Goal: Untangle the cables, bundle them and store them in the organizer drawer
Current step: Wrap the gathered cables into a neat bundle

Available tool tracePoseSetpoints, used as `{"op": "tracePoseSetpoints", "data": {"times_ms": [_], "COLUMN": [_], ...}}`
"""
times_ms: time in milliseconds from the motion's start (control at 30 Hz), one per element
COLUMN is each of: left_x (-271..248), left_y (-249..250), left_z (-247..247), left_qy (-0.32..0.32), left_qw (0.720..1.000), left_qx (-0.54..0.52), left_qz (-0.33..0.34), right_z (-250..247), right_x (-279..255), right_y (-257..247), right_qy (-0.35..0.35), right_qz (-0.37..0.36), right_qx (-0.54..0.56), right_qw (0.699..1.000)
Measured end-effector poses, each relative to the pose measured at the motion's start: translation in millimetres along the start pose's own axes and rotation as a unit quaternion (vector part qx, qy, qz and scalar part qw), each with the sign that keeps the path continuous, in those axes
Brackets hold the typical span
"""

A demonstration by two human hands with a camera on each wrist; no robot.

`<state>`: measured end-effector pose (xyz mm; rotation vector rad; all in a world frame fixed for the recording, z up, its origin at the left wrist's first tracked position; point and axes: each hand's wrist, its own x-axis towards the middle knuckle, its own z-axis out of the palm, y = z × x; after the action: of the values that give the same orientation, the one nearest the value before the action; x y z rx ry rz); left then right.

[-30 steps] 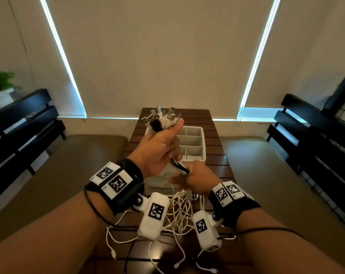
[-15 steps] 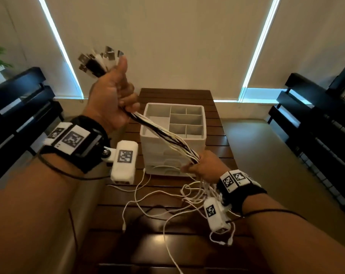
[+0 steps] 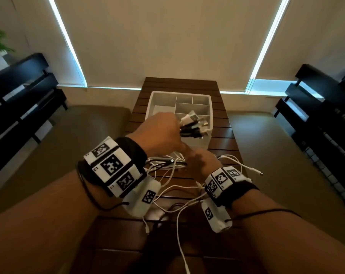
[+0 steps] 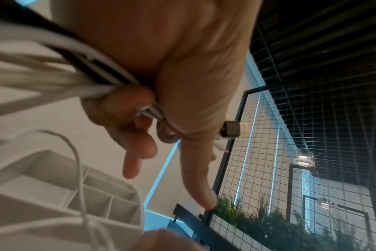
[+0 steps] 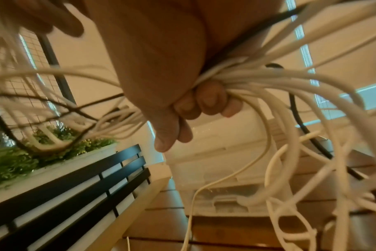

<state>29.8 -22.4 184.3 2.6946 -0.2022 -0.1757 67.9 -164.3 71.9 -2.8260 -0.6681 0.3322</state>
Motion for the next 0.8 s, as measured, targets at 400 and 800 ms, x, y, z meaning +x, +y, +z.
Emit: {"op": "tracePoseSetpoints", "data": {"times_ms": [400,800], "left_x": [13.3,19.0], "left_y": [-47.3,-7.5], "left_z": [-74.2,-10.4], "left_qy": [0.205,0.108], "left_qw": [0.749,0.769], "left_qx": [-0.630,-0.621], "left_qz": [0.012,0.106], "right_z": [14.1,-38.1], "right_x": [-15.1,10.9], "right_y": [22.4,-44.3], "right_qy": [-0.037,0.118], "right_qz": [0.051,-0.085], "right_qx": [0.192,0.338], "right_qw": [0.979,0.930]}}
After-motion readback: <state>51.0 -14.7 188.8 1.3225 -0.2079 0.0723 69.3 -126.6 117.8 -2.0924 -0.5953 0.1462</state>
